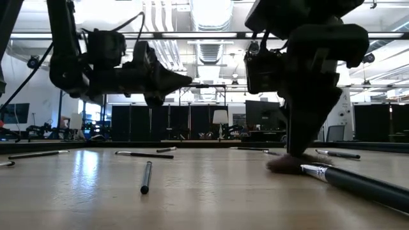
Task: Put items in baskets/containers
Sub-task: Put the black highlighter brush into the white organizer
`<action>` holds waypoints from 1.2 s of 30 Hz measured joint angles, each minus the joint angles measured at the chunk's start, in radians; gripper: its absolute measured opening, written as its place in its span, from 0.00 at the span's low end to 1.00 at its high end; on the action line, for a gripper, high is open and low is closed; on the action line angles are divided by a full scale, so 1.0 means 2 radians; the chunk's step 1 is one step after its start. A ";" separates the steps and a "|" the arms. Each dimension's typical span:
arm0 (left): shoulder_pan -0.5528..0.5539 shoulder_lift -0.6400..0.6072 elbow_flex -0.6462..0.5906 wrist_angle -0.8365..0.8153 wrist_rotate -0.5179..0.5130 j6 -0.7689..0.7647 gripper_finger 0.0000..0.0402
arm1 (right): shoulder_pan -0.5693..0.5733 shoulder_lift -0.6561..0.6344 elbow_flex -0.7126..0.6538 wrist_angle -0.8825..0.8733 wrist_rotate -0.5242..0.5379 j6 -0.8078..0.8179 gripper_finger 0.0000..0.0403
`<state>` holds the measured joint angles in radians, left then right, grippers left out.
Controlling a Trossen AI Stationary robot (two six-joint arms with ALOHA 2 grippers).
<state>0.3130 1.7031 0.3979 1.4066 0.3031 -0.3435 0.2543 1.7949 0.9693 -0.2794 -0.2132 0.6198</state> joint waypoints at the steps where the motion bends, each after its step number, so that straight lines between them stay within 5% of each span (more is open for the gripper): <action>1: 0.000 0.000 0.003 -0.009 0.000 0.000 0.00 | 0.000 0.000 -0.002 0.000 -0.002 0.000 0.17; 7: 0.000 0.000 0.011 -0.028 0.000 0.000 0.00 | 0.000 -0.001 -0.006 -0.001 -0.004 -0.009 0.03; 20: -0.001 0.000 0.011 -0.027 0.015 -0.023 0.00 | -0.007 -0.089 0.006 -0.108 0.093 -0.028 0.02; 25: -0.001 0.000 0.012 -0.027 0.015 -0.025 0.00 | -0.006 -0.105 0.006 -0.098 0.070 0.003 0.02; 36: -0.001 0.000 0.024 -0.054 0.020 -0.031 0.09 | 0.012 -0.027 0.027 -0.054 0.012 0.003 0.25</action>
<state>0.3102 1.7031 0.4464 1.2988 0.3428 -0.4053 0.2792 1.7415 1.0239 -0.3865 -0.1886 0.6253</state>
